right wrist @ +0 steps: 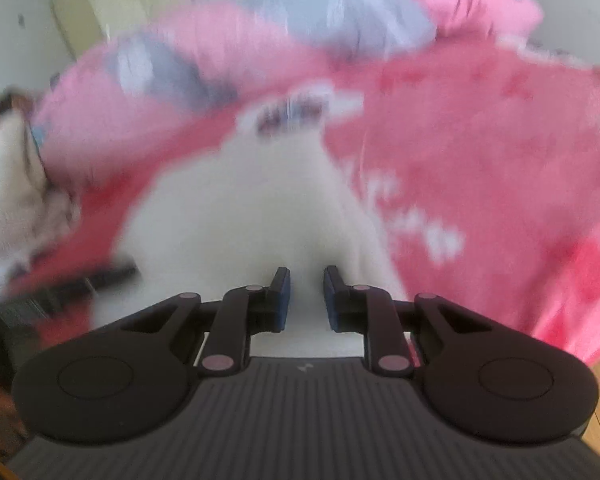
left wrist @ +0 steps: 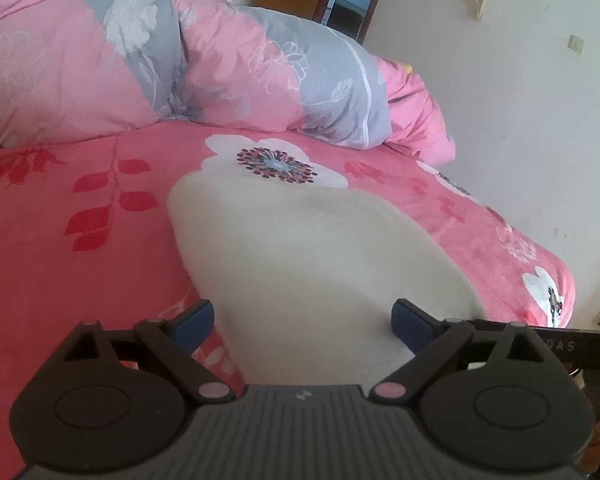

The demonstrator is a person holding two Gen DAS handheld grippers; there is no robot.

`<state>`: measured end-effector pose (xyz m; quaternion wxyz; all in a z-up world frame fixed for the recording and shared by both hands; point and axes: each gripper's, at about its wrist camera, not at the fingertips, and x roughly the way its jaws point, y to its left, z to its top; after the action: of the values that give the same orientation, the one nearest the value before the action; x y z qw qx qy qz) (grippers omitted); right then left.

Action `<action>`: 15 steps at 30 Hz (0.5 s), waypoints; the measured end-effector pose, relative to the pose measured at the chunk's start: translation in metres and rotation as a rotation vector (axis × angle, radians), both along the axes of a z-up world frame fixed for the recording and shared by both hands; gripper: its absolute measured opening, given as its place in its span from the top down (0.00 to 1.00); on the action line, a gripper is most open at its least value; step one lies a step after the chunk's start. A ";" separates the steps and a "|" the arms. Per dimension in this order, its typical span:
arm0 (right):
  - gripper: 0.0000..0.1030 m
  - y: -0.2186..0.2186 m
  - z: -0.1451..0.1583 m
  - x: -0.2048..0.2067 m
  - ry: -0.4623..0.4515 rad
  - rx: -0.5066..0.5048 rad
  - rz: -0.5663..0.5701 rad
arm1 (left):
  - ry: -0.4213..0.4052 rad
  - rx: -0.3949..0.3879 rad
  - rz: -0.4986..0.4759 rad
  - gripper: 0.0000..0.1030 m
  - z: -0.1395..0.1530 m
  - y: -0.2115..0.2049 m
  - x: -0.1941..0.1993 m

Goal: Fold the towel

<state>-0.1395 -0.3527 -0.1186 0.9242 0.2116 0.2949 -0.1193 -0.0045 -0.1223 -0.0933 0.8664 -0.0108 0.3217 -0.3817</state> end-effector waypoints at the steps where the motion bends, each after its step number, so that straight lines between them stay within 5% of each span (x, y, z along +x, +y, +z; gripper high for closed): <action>1: 0.84 0.001 0.001 -0.001 -0.005 -0.002 -0.003 | -0.002 0.001 0.002 0.06 0.000 0.000 0.000; 8: 0.83 0.015 0.022 -0.014 -0.017 -0.036 0.013 | 0.003 0.005 0.004 0.05 -0.001 -0.001 0.001; 15: 0.85 0.017 0.001 -0.013 0.019 -0.049 0.025 | 0.001 0.011 0.006 0.05 0.000 0.000 -0.001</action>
<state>-0.1523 -0.3356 -0.1176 0.9277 0.1841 0.3031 -0.1168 -0.0054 -0.1226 -0.0934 0.8674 -0.0073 0.3242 -0.3774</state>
